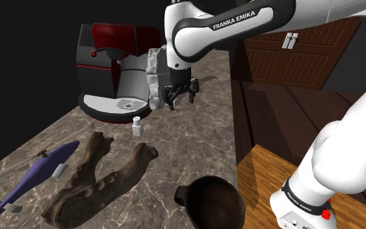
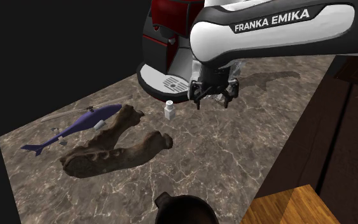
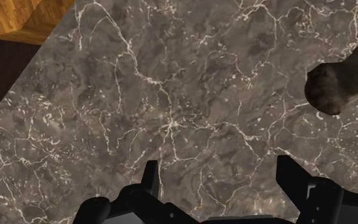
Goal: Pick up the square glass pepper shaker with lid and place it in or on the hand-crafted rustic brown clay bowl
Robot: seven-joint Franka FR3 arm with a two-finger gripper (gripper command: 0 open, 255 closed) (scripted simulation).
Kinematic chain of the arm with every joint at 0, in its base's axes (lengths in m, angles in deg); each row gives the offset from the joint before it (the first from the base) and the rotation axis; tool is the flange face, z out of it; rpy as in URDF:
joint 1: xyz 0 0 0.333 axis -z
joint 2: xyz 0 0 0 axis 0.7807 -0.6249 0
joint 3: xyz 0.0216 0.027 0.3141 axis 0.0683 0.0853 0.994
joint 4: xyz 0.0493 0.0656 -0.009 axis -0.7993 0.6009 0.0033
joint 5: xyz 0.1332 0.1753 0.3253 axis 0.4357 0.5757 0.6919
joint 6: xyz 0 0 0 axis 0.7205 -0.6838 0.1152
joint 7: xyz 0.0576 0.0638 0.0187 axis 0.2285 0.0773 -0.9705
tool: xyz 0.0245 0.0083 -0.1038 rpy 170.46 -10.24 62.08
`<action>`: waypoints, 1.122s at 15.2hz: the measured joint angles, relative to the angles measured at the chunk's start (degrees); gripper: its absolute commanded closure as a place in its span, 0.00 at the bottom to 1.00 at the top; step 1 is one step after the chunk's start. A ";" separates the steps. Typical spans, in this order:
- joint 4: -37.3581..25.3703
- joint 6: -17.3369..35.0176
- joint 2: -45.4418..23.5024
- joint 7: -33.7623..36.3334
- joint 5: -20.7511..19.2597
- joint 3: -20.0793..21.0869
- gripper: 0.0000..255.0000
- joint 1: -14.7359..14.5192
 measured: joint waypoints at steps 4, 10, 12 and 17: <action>-6.17 1.57 -8.73 4.30 -0.97 1.47 0.00 -1.14; -19.40 1.19 -23.06 9.85 -3.13 2.33 0.00 -3.64; -24.49 0.33 -27.72 11.60 -3.74 2.41 0.00 -4.83; -36.56 -2.10 -38.14 14.35 -4.92 2.10 0.00 -7.42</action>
